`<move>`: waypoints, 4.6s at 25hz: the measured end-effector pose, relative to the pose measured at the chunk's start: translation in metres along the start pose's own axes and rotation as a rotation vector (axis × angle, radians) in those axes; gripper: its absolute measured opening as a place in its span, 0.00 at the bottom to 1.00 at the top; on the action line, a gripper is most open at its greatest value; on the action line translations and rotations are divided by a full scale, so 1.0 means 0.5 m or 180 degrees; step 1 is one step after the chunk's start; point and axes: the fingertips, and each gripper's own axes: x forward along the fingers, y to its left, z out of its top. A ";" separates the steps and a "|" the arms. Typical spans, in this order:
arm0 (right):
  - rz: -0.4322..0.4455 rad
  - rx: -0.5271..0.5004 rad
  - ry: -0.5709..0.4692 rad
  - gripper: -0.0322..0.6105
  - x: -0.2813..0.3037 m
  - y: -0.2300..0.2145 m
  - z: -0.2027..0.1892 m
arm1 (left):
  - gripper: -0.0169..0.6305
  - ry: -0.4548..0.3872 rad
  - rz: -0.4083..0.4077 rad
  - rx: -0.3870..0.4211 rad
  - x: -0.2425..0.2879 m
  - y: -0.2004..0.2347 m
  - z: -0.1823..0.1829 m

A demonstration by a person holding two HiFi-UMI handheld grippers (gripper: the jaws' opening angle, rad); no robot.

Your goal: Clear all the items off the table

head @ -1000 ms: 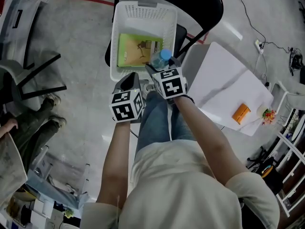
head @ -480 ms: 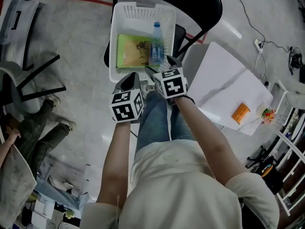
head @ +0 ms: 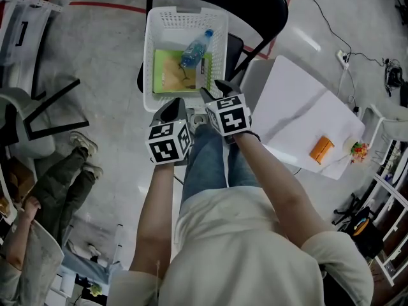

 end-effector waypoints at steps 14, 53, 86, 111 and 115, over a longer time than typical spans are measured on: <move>-0.0101 0.0054 -0.0169 0.05 -0.059 -0.001 0.001 | 0.04 -0.0072 -0.0042 0.0102 -0.029 -0.030 0.002; -0.0747 0.0780 -0.0656 0.05 -0.354 -0.149 -0.136 | 0.04 0.0175 -0.0646 0.1050 -0.070 -0.296 -0.036; -0.1063 0.1441 -0.0889 0.05 -0.639 -0.450 -0.468 | 0.04 0.0419 -0.0997 0.1675 -0.031 -0.767 -0.243; -0.1403 0.1939 -0.0864 0.05 -0.799 -0.670 -0.788 | 0.04 0.0699 -0.1225 0.2105 0.027 -1.076 -0.466; -0.1442 0.2011 -0.0812 0.05 -0.813 -0.704 -0.840 | 0.04 0.0742 -0.1250 0.2104 0.045 -1.119 -0.494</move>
